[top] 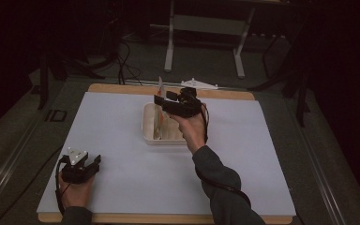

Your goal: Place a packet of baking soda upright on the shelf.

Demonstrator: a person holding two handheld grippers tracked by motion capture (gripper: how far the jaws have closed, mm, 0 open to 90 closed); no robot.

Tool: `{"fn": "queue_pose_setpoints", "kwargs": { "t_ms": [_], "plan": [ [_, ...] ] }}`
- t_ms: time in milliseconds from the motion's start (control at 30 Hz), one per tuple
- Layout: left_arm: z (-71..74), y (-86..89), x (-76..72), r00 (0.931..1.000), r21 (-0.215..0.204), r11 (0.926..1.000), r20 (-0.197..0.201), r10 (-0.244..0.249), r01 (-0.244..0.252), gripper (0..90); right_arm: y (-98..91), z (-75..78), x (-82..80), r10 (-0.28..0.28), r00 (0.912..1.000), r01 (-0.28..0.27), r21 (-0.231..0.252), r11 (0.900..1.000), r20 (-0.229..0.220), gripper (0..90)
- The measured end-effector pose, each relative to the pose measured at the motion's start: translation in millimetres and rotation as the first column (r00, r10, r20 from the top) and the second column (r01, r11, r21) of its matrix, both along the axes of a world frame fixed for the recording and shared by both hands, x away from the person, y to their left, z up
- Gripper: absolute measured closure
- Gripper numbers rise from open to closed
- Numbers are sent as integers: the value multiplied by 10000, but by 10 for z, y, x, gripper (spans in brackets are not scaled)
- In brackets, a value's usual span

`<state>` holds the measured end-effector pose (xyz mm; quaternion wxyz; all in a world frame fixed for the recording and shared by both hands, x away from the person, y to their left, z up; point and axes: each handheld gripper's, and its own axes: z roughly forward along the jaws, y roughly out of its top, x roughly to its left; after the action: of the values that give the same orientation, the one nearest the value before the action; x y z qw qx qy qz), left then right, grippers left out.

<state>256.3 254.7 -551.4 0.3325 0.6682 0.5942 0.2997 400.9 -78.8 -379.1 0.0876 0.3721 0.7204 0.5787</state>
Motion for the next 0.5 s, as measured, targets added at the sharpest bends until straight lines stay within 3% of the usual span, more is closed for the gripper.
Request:
{"fn": "queue_pose_setpoints", "kwargs": {
  "t_ms": [233, 333, 500],
  "plan": [
    [0, 1, -2, 10000, -18, 10000, 10, 8, -8, 494, -62, 86, -131, 656, 9977, -639, -873, 9941, 169, 396],
    [0, 0, -2, 10000, -17, 10000, 4, 8, -8, 494, -91, 109, -205, 1027, 9939, -957, -1506, 9840, 393, 397],
    [1, 0, -3, 10000, 9, 10000, 11, 3, -3, 494, -170, 102, -315, 1576, 9867, -1461, -2058, 9676, 406, 404]
  ]
}}
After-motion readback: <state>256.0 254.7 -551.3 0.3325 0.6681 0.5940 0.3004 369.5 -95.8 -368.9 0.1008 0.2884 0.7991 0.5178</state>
